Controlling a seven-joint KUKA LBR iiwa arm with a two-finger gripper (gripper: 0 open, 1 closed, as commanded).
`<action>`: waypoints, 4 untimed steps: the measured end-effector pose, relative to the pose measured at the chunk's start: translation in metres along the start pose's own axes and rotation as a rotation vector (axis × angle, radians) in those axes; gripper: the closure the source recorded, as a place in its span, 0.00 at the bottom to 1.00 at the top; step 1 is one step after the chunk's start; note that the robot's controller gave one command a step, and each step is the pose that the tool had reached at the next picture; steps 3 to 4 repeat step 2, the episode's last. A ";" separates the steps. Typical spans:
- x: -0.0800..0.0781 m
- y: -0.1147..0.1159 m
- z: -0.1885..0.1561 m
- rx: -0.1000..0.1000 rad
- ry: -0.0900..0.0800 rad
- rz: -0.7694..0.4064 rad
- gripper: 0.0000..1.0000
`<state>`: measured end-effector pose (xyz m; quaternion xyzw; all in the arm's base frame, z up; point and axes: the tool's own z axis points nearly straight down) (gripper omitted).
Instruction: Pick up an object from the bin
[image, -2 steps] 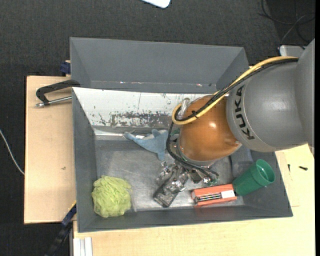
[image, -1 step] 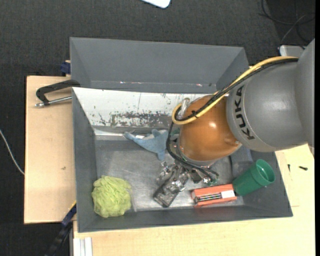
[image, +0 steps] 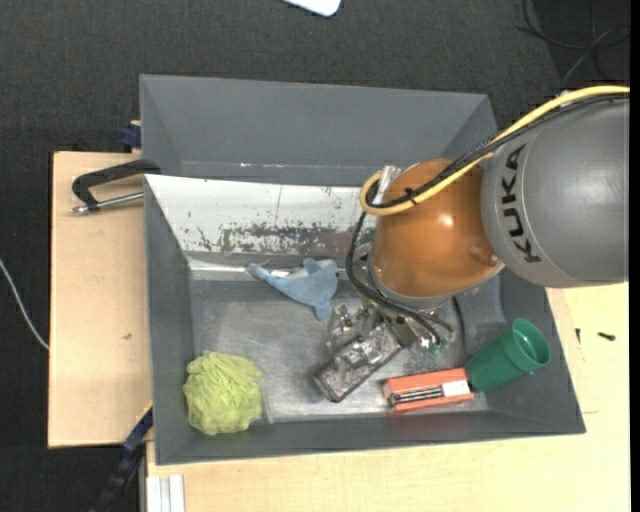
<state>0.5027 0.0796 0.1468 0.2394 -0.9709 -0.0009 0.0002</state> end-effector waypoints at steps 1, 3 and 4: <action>-0.002 -0.001 -0.044 0.003 -0.007 0.008 1.00; -0.001 0.008 -0.065 0.003 -0.006 0.004 1.00; -0.001 0.008 -0.065 0.003 -0.006 0.004 1.00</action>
Offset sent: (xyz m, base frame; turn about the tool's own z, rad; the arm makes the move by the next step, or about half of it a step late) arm -0.0051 0.0090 0.0683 0.0018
